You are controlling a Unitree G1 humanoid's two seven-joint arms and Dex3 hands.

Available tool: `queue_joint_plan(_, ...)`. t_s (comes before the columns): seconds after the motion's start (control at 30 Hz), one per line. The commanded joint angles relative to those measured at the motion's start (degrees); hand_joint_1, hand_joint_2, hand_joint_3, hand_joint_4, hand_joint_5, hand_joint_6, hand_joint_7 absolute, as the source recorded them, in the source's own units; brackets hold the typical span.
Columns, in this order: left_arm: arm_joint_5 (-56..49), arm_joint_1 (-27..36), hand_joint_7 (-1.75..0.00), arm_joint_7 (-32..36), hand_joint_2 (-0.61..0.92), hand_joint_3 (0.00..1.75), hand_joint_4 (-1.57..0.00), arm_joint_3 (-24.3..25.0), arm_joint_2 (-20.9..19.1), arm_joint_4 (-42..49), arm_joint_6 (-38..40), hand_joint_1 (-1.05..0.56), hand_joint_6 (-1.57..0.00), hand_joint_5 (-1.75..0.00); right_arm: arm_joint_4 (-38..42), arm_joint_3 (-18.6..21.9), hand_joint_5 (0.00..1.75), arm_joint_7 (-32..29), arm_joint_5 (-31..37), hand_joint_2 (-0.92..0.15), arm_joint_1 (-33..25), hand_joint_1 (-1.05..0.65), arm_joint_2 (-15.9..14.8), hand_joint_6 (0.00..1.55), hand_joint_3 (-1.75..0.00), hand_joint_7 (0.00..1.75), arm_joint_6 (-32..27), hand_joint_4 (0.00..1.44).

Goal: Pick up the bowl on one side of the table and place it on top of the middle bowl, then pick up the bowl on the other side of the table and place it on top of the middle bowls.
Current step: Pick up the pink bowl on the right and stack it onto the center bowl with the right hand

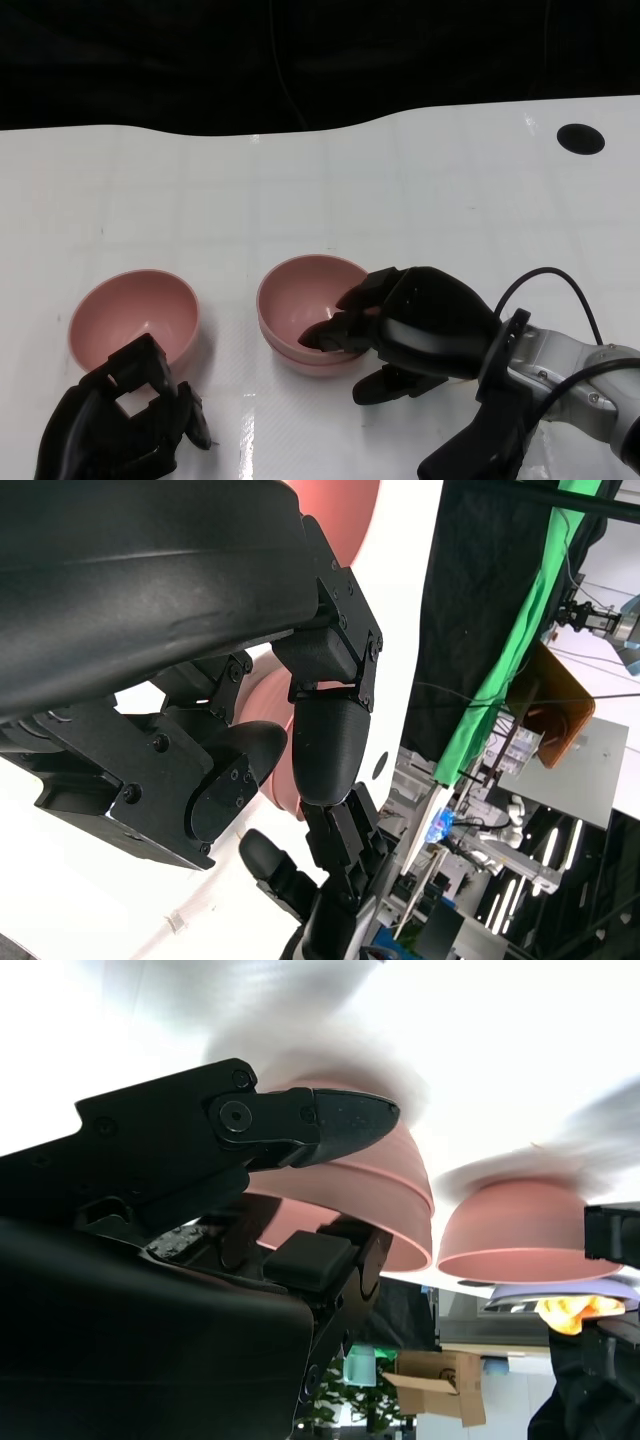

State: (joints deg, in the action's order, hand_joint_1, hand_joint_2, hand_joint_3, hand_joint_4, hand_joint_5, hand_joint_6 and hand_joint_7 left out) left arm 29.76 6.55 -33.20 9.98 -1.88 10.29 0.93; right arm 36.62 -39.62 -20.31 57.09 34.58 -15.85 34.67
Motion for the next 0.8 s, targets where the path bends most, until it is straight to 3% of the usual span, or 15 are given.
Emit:
queue_joint_plan(0.03, 0.7, -0.6, -1.59, -1.4, 0.60, 1.25, -0.82, 0.6, -0.8, 0.5, 0.1, 0.00, -0.76, -1.75, -0.7, -0.4, 0.00, 1.0, 0.1, -0.92, -0.8, -0.90, -1.2, 0.38, -0.47, 0.00, -0.8, 0.29)
queue_joint_plan(0.17, 1.0, -0.7, -1.58, -1.7, 0.59, 1.24, -0.81, 0.8, -0.8, 0.8, 0.5, -0.02, -0.75, -1.75, -1.3, -1.0, 0.00, 0.6, 1.2, -0.92, -1.0, -0.93, -1.5, 0.29, -0.54, 0.00, -1.8, 0.14)
queue_joint_plan(0.47, 0.8, -0.8, -1.59, -1.2, 0.59, 1.21, -0.82, 0.9, -0.4, 0.7, 0.7, -0.02, -0.78, -1.75, -1.1, -1.7, 0.00, 0.0, 1.7, -0.92, -1.2, -0.93, -1.6, 0.18, -0.61, 0.00, -2.8, 0.02)
queue_joint_plan(0.8, -0.6, -0.7, -1.61, -0.4, 0.59, 1.23, -0.84, 0.6, -0.4, 0.3, 0.2, -0.02, -0.78, -1.75, -4.9, 1.0, 0.00, 1.3, -0.5, -0.92, -2.5, -0.94, -2.9, 0.09, -0.58, 0.00, -4.0, 0.00)
